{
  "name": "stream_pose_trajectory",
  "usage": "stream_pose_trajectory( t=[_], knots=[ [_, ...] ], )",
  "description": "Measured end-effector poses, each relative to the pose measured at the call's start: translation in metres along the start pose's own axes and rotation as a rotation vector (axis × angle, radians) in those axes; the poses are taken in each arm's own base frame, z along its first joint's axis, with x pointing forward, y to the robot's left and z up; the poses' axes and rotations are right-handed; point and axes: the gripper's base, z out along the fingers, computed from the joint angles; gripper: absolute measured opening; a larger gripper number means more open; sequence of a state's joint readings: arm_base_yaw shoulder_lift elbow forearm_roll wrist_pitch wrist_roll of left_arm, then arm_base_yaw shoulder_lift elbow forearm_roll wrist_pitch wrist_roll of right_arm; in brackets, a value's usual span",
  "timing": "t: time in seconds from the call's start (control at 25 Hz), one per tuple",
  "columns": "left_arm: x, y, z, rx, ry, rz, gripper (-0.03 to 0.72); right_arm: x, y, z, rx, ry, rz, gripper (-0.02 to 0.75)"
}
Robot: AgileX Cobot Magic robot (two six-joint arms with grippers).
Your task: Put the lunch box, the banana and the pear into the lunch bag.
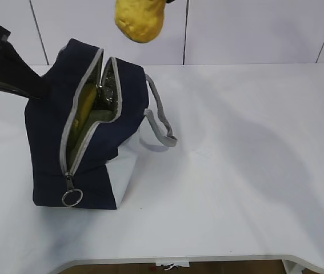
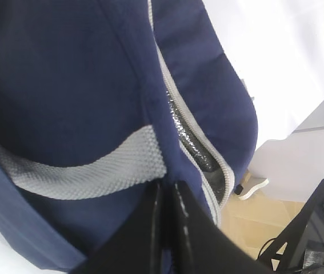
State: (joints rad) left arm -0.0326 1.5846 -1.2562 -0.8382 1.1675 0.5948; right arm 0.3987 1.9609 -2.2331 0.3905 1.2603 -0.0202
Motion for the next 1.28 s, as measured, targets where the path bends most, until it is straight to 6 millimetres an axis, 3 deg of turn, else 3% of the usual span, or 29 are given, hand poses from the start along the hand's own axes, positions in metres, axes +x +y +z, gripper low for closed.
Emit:
stream_pose_trajectory(
  t=[0.24,0.68,1.04,1.16,1.28],
  knots=[
    [0.000,0.000,0.000,0.000,0.003,0.001,-0.006,0.003,0.011,0.013,-0.063,0.029,-0.030,0.216],
    [0.001,-0.002,0.000,0.018,0.013,-0.003,-0.006,0.015,-0.013,0.088,-0.100,0.172,0.039,0.216],
    [0.000,-0.004,0.000,0.040,0.003,-0.011,-0.006,0.026,-0.016,0.127,-0.171,0.237,0.051,0.218],
    [0.000,-0.004,0.000,0.041,0.002,-0.012,-0.006,0.028,-0.006,0.132,-0.215,0.242,0.039,0.270],
    [0.000,-0.004,0.000,0.044,0.000,-0.013,-0.006,0.028,-0.002,0.133,-0.226,0.241,0.032,0.412]
  ],
)
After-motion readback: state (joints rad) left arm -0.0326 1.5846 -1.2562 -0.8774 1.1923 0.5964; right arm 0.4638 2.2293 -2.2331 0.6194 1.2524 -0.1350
